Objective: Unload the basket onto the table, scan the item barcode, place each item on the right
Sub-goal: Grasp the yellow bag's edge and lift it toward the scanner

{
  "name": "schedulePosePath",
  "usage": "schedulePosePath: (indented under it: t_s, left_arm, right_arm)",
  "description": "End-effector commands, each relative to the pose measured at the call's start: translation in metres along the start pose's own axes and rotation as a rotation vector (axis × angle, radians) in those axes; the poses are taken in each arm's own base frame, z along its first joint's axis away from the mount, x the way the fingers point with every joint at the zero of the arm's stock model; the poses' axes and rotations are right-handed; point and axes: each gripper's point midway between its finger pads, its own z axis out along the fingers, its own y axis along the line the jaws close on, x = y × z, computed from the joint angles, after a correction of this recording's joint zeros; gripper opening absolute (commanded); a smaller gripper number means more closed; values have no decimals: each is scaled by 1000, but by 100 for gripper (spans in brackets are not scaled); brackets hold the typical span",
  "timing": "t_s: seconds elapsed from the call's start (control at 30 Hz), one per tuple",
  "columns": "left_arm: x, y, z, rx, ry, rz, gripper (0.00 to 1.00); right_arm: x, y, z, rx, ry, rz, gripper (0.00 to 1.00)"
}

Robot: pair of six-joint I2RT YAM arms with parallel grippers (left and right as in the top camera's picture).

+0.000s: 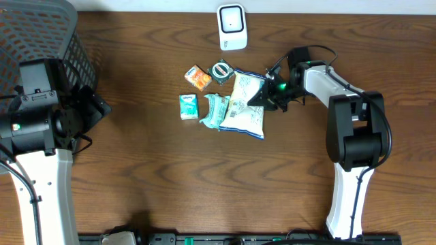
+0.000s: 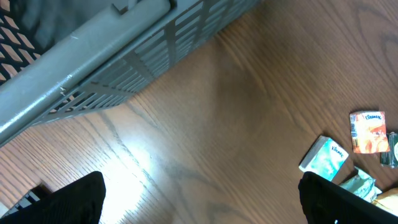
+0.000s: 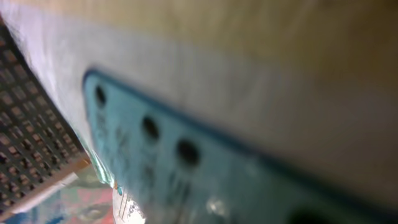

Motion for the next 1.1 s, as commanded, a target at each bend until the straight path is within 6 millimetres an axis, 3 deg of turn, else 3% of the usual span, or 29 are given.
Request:
schedulePosePath:
  t_s: [0.0, 0.2, 0.4, 0.53, 0.83, 1.07]
  left_arm:
    - [-1, 1, 0, -4, -3, -13, 98]
    - [-1, 1, 0, -4, -3, -13, 98]
    - [-1, 1, 0, -4, -3, -13, 98]
    - [-1, 1, 0, -3, -3, -13, 98]
    - [-1, 1, 0, -4, -3, -13, 98]
    - [-1, 1, 0, -3, -3, -13, 98]
  right_arm:
    - [8, -56, 28, 176, 25, 94, 1]
    - [6, -14, 12, -83, 66, -32, 1]
    - [4, 9, -31, -145, 10, -123, 1]
    - [11, 37, -63, -156, -44, -220, 1]
    - [43, 111, -115, -199, -142, -453, 1]
    - [77, 171, -143, -480, -104, -592, 1]
